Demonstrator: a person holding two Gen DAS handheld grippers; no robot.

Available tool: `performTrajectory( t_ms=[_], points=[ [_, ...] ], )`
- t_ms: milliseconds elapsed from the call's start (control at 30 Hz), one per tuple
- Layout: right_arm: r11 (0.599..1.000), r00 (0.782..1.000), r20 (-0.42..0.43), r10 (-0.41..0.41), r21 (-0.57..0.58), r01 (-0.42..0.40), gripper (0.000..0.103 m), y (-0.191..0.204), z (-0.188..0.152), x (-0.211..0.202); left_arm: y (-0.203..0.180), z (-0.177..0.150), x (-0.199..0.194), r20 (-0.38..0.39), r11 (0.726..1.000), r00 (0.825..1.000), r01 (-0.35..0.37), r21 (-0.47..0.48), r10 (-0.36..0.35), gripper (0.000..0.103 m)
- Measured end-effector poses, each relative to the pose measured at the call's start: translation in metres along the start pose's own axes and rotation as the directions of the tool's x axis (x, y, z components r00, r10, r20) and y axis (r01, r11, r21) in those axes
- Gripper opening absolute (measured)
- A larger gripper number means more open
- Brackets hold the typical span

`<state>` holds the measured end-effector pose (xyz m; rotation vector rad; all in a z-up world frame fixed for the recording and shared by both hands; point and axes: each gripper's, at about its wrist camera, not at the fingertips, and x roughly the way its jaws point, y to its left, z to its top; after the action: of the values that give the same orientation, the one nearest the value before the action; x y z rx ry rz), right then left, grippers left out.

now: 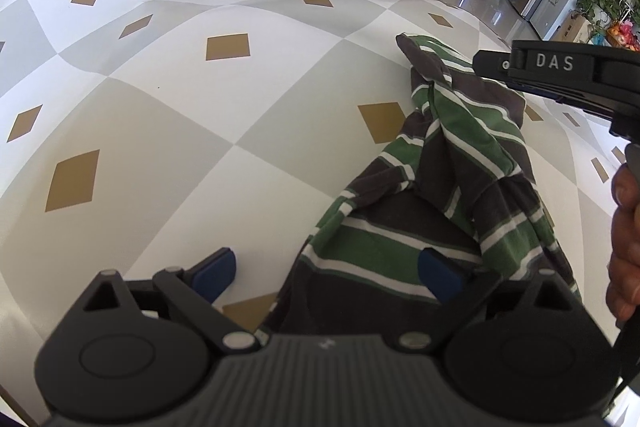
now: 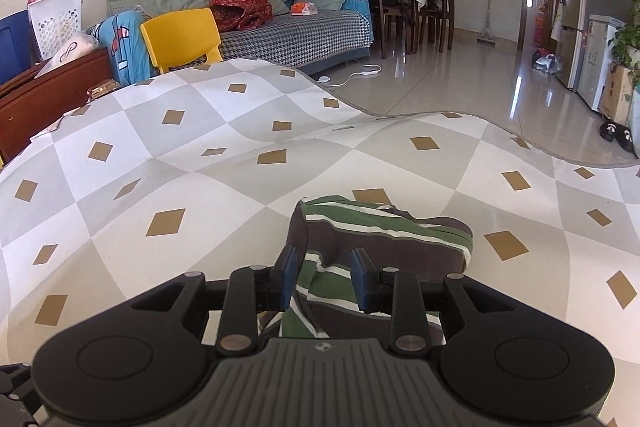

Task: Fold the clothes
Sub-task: 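Lift and fold the collar end over toward the hem with the right gripper, then open the right gripper and withdraw it from the folded shirt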

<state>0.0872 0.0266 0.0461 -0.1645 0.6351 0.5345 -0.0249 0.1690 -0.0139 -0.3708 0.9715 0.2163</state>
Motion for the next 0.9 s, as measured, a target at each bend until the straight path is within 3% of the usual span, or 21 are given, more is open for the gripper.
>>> performTrajectory(
  t_ms=[467, 900],
  points=[
    [0.998, 0.994, -0.088, -0.065, 0.017, 0.067, 0.037, -0.033, -0.035, -0.049, -0.009, -0.015, -0.006, 0.004, 0.998, 0.999, -0.032, 0.059, 0.032, 0.098],
    [0.985, 0.972, -0.199, -0.122, 0.093, 0.143, 0.042, -0.055, -0.09, -0.09, -0.025, -0.037, -0.018, -0.006, 0.992, 1.0, -0.019, 0.127, 0.02, 0.098]
  ],
)
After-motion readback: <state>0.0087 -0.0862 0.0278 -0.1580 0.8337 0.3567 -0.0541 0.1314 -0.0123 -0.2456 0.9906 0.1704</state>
